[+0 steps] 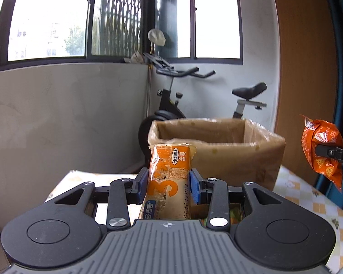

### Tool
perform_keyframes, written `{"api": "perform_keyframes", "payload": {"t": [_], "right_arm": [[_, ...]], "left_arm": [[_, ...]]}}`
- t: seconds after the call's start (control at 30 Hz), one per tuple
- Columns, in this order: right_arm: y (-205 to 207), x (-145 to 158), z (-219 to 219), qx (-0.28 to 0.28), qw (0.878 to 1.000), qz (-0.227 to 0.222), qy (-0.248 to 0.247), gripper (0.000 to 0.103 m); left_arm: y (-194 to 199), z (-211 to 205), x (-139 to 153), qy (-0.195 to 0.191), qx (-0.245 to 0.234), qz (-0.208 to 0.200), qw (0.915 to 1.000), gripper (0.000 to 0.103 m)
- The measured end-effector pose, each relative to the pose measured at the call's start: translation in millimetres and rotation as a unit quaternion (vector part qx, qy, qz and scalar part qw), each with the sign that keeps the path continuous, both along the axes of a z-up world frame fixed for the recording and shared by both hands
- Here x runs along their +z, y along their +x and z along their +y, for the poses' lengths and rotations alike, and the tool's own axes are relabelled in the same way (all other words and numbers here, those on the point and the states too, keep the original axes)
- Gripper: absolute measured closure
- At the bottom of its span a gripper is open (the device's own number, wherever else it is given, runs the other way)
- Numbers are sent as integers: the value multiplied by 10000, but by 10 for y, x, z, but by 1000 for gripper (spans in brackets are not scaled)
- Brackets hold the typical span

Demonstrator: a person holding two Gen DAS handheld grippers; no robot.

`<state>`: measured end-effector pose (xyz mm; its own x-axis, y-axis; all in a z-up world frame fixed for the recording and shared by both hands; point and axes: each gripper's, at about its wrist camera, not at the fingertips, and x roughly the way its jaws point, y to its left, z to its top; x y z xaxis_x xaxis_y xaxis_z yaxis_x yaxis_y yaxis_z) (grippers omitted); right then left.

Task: Organize snacks
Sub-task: 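Carry both snacks over the box and open both tools to drop them in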

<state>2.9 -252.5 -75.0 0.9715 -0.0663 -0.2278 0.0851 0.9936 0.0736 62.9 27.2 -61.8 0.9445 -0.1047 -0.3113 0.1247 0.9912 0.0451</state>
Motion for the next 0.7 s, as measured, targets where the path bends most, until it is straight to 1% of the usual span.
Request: {"api": "perform_keyframes", "payload": {"t": [0.2, 0.27, 0.33, 0.4, 0.47, 0.57, 0.7], "right_arm": [[407, 292, -22, 215, 9997, -134, 13, 43], [555, 374, -18, 359, 9991, -192, 76, 43], [734, 447, -13, 495, 9984, -195, 208, 43], [940, 492, 1, 610, 9975, -133, 342, 43], [1144, 517, 35, 666, 9971, -81, 360, 43], [1445, 498, 123, 778, 9962, 17, 397, 43], [1751, 463, 144, 714, 9954, 85, 630, 43]], "left_arm": [[407, -101, 157, -128, 87, -243, 9996, 63], [561, -176, 188, -72, 74, -320, 9994, 63], [741, -249, 211, 17, 86, -300, 9995, 63], [911, -291, 227, 9, 98, -263, 9996, 63], [1073, -321, 240, -7, 136, -209, 9997, 63], [1258, -350, 230, -20, 169, -137, 9998, 63], [1455, -363, 172, -2, 220, 5, 9998, 63]]}}
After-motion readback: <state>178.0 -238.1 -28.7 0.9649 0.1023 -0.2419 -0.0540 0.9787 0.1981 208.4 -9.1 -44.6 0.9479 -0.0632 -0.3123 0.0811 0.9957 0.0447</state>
